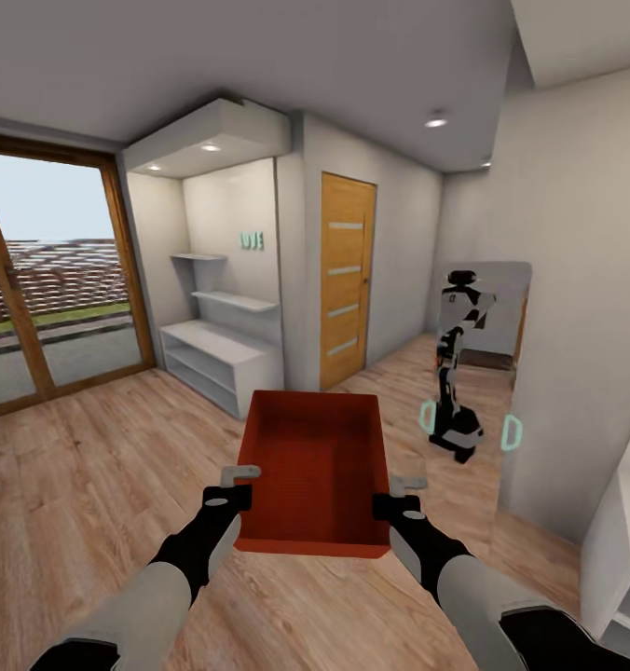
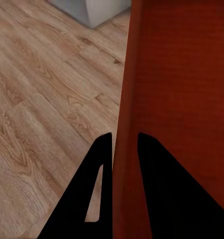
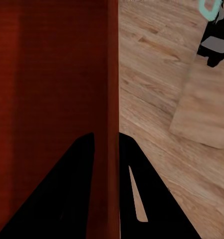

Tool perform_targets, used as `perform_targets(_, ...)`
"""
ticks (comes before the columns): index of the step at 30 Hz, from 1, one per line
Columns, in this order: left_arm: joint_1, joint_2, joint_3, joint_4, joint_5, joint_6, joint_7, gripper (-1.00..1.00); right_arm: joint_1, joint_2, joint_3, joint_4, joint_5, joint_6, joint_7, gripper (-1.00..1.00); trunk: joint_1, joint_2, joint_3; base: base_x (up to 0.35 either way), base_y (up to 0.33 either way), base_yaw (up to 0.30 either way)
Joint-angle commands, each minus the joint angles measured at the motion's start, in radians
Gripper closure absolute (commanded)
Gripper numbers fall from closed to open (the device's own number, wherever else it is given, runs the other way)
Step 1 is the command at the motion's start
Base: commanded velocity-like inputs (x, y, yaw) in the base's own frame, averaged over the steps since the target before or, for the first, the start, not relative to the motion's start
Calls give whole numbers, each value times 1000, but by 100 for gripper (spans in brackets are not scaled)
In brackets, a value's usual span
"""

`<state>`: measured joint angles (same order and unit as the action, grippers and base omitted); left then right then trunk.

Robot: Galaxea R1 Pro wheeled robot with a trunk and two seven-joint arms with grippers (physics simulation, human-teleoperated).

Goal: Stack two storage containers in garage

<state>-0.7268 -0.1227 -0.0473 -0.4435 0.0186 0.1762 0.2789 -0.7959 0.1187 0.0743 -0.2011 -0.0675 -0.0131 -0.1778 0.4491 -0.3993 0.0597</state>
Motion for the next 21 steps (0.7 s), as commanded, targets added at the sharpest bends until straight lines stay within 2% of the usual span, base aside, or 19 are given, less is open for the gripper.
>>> perform_targets(1, 0, 10, 1, -3, -17, 9, 17, 100, 0, -27, 4, 1, -2, -2, -6, 100, 1, -1, 0, 324, 0, 0)
perform_targets(21, 0, 11, 1, -3, -17, 9, 17, 100, 0, -27, 4, 0, -2, -2, -6, 100, 1, -1, 0, 324, 0, 0)
